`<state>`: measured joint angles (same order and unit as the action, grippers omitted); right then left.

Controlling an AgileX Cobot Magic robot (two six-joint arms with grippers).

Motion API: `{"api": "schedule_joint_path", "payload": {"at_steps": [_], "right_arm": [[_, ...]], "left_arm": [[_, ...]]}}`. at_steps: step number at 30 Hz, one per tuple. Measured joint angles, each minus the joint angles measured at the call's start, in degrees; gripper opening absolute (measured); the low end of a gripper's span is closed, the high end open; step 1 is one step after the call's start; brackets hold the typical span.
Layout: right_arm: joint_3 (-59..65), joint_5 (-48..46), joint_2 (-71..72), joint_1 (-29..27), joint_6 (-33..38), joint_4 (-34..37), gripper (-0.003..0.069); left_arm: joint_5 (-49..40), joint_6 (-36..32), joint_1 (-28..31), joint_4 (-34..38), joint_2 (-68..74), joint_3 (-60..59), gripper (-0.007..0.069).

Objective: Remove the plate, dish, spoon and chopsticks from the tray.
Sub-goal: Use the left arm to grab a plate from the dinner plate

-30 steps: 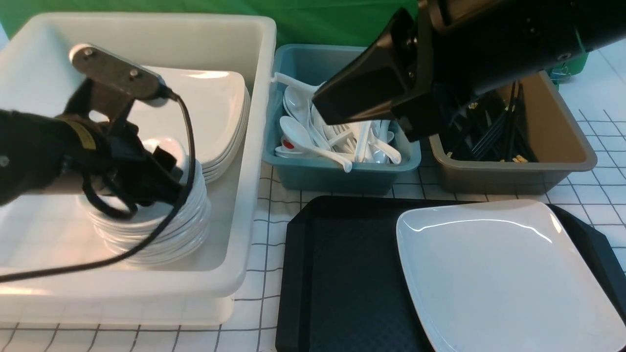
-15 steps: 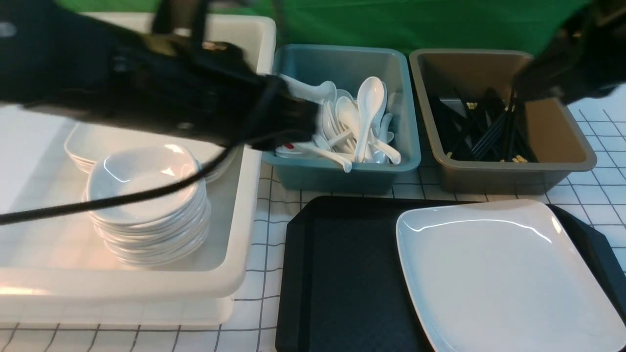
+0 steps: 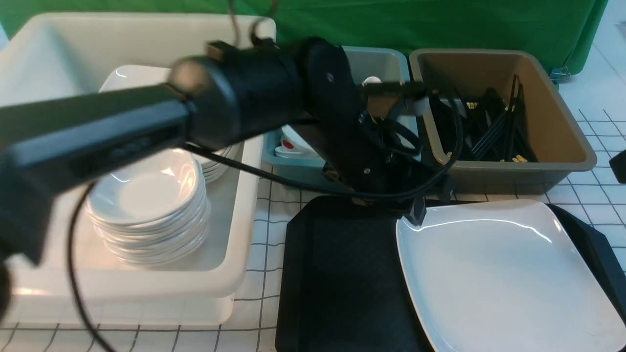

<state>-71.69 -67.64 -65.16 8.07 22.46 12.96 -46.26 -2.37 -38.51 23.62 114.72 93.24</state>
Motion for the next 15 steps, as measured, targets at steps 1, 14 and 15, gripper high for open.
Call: {"api": "schedule_joint_path", "payload": {"at_steps": [1, 14, 15], "right_arm": [[-0.01, 0.5, 0.8, 0.0, 0.0, 0.19, -0.0001], [0.46, 4.11, 5.27, 0.0, 0.0, 0.75, -0.0001], [0.49, 4.05, 5.27, 0.0, 0.0, 0.75, -0.0001]], "left_arm": [[0.33, 0.14, 0.0, -1.18, 1.83, 0.71, 0.0305], [12.6, 1.05, 0.0, -2.57, 11.37, 1.89, 0.0503], [12.74, 1.05, 0.0, -2.57, 11.72, 1.89, 0.0502]]}}
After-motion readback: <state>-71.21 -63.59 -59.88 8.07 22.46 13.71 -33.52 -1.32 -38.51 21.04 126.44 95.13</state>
